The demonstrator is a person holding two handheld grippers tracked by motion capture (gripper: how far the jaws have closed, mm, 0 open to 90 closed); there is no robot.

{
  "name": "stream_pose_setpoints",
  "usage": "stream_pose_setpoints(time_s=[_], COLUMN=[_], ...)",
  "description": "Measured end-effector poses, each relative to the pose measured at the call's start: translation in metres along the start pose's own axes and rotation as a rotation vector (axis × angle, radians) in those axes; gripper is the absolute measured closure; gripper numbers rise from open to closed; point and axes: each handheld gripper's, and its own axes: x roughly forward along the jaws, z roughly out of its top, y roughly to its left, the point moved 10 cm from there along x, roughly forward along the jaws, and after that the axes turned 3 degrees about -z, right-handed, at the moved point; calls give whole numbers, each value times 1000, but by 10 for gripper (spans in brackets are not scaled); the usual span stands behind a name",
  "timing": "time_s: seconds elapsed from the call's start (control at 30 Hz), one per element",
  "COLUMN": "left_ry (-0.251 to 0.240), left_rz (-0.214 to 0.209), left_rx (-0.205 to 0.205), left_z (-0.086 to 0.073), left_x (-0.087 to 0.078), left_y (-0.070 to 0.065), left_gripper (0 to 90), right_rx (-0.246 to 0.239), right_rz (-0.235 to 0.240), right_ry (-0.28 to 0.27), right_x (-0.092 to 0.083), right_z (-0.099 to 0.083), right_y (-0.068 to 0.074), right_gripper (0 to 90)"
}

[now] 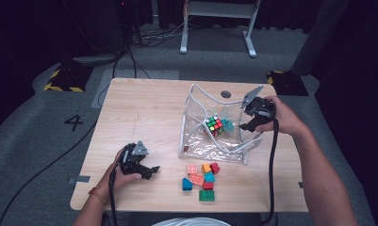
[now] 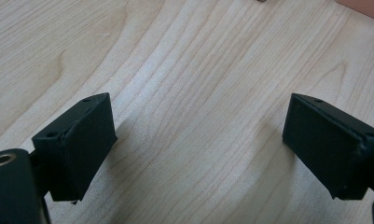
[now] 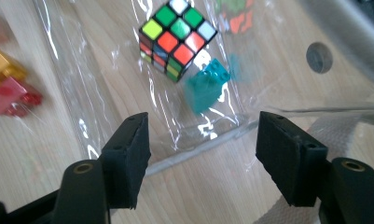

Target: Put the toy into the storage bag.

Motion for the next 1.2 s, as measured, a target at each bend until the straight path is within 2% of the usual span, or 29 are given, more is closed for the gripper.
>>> stream_pose_setpoints(time_s=[0.13,0.23,0.3,0.37,0.43,0.5,0.7,0.9,1.0,1.13,1.2], left_ry=[0,-1,-2,-1,0,-2,-2,-1,-1,-1,-1], left_rz=[0,2,2,0,0,2,1,-1,1,-3,-2], left_rx=[0,3,2,0,0,2,1,0,2,-2,-2], left_z=[0,0,0,0,0,0,0,0,0,0,0], left_x=[0,0,0,0,0,0,0,0,0,0,0], left_y=[0,0,0,0,0,0,0,0,0,0,0], left_gripper=[95,95,95,95,95,95,95,95,95,95,95], right_rx=[52,79,110,121,137,136,165,208,241,243,247], right_rz=[8,-10,1,-18,-18,-46,-92,-125,-124,-146,-142], right_ry=[-108,-175,-219,-265,-298,-349,-445,-499,-531,-526,-528], right_x=[-10,-20,-26,-32,-39,-46,-73,-88,-93,-93,-91], right_z=[3,3,2,2,1,0,-9,-24,-36,-52,-58], right_y=[1,-1,0,1,3,3,10,16,23,31,36], right_gripper=[348,325,320,307,300,292,275,274,277,278,281])
